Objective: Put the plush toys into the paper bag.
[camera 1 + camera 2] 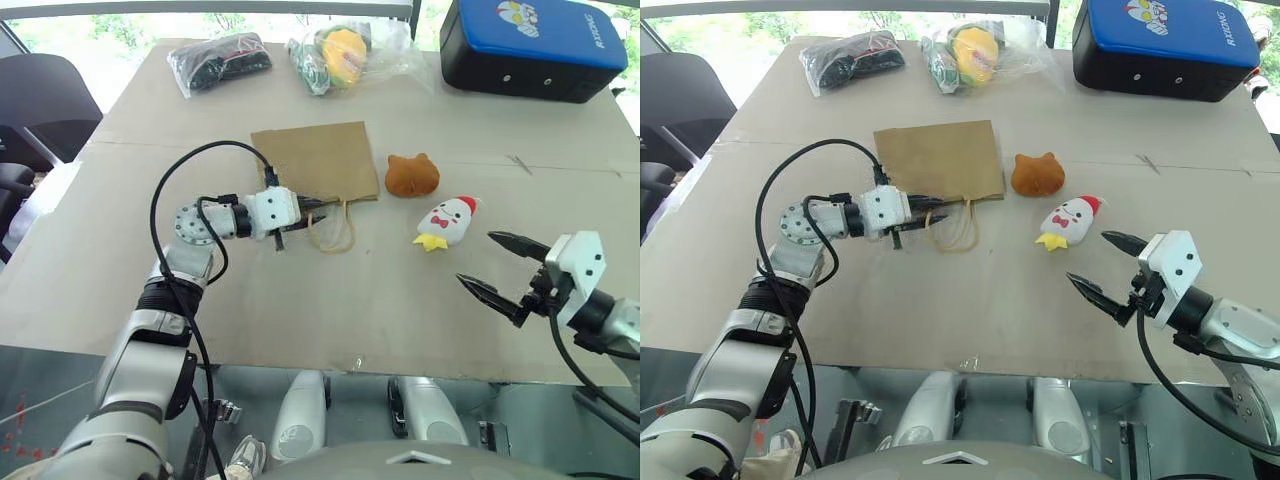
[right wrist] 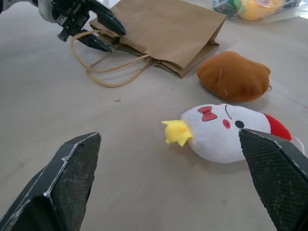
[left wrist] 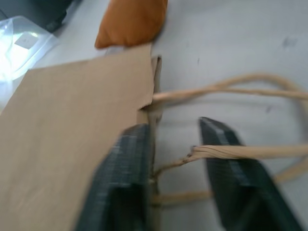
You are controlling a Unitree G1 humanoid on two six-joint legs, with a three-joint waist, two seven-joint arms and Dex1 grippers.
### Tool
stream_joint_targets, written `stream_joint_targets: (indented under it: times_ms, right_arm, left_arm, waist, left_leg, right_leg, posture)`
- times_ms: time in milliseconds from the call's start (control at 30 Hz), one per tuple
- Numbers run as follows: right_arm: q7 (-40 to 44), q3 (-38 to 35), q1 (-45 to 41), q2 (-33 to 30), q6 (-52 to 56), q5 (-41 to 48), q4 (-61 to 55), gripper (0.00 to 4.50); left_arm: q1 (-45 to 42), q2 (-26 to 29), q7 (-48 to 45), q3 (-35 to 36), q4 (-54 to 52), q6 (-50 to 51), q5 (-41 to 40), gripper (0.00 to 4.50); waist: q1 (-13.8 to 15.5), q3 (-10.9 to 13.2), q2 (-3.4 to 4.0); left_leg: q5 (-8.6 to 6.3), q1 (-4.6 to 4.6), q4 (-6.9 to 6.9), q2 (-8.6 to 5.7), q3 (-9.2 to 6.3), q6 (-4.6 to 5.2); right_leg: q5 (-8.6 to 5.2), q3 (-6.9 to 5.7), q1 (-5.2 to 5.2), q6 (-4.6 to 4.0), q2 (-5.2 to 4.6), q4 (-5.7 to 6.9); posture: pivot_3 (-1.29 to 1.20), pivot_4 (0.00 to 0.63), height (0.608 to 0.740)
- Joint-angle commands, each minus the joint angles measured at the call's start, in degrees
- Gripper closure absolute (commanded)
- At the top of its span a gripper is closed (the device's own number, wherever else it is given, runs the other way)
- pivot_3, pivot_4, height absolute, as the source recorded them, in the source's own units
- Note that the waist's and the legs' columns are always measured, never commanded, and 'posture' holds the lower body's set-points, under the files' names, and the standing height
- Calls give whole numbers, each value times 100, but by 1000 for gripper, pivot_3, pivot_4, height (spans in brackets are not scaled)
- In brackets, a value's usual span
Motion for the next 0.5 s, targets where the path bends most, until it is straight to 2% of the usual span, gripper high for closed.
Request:
stream_joint_targets:
  times_ms: [33,67,133,167,200,233,333,400,500]
  right_arm:
    - [-272,134,-249,82,190,168,-215,1855]
    - [-363,269,-406,139,234,154,-193,2151]
    - [-506,695,-761,255,351,44,-151,3167]
    - [-566,907,-919,333,380,-22,-122,3564]
    - [-641,1175,-1133,473,435,-68,-66,4191]
    - [-725,1487,-1378,638,494,-156,27,4462]
    - [-902,2224,-1977,1084,591,-458,461,4462]
    - [-993,2794,-2662,1584,459,-836,1231,4462]
    - [-981,3190,-3409,2145,147,-1247,2318,4462]
  left_arm:
    - [87,-128,-90,490,-925,2029,-1156,4500]
    - [141,-170,58,640,-1257,2803,-1522,4500]
    - [261,-236,386,935,-1996,4216,-2299,4500]
    - [326,-263,533,1051,-2349,4692,-2583,4500]
    - [379,-311,724,1186,-2717,5183,-2921,4500]
    - [427,-381,943,1325,-3093,5636,-3278,4500]
    - [494,-631,1608,1658,-3877,6565,-4080,4500]
    - [619,-789,1928,1695,-4484,6943,-4490,4500]
    - [762,-952,2302,1820,-5054,7331,-5008,4500]
  waist:
    - [-15,0,0]
    - [-21,0,0]
    - [-64,0,0]
    - [-107,0,0]
    - [-115,0,0]
    - [-141,0,0]
    - [-135,-1,-1]
    - [-147,-1,-2]
    - [-148,-1,0]
  left_leg:
    - [0,-1,2,0,0,0]
    - [0,0,3,0,0,0]
    - [0,1,3,2,-4,0]
    - [0,1,3,3,-8,0]
    - [0,-1,3,5,-13,0]
    - [0,-1,3,5,-16,0]
    - [1,0,4,4,-20,-1]
    - [1,-1,7,4,-20,-1]
    - [1,3,6,3,-18,-2]
  right_leg:
    - [0,0,0,0,0,0]
    - [0,1,0,0,0,2]
    - [0,0,0,0,2,6]
    - [0,-3,0,0,2,8]
    - [0,-7,0,0,3,8]
    - [0,-11,0,0,2,8]
    - [0,-14,0,-1,2,10]
    - [0,-14,2,-1,1,9]
    - [1,-10,0,-2,2,12]
  posture:
    - [0,150,740]
    - [0,150,740]
    - [0,150,740]
    - [0,150,740]
    - [0,150,740]
    - [0,150,740]
    - [0,150,740]
    - [0,150,740]
    - [0,150,740]
